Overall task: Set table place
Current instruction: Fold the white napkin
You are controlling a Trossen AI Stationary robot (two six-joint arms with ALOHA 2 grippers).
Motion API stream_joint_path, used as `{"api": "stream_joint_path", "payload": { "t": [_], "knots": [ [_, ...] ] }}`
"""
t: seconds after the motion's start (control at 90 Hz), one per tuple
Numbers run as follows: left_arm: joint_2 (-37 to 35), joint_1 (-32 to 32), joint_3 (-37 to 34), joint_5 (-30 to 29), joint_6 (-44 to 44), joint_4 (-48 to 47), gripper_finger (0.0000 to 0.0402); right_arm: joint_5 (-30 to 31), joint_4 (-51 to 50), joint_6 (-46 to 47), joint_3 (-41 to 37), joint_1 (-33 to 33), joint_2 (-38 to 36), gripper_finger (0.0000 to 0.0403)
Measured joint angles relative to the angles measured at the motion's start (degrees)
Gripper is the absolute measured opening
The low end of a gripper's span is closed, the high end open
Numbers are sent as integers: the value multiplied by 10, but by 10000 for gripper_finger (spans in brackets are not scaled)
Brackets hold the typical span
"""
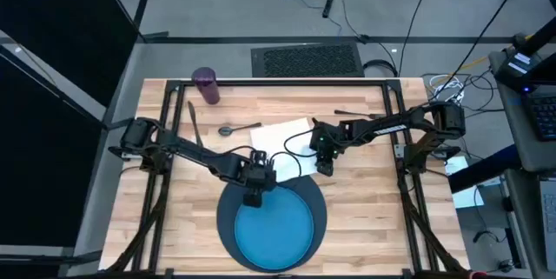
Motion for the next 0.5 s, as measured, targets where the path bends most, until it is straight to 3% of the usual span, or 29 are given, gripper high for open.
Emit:
{"api": "stream_joint_path", "payload": {
  "t": [0.189,0.5],
  "knots": [
    [-20,3,0,-25,1,-23,102,0,0,0,0,0,0,167],
    [-112,22,0,-44,-7,-36,102,0,0,0,0,0,0,167]
  ]
}}
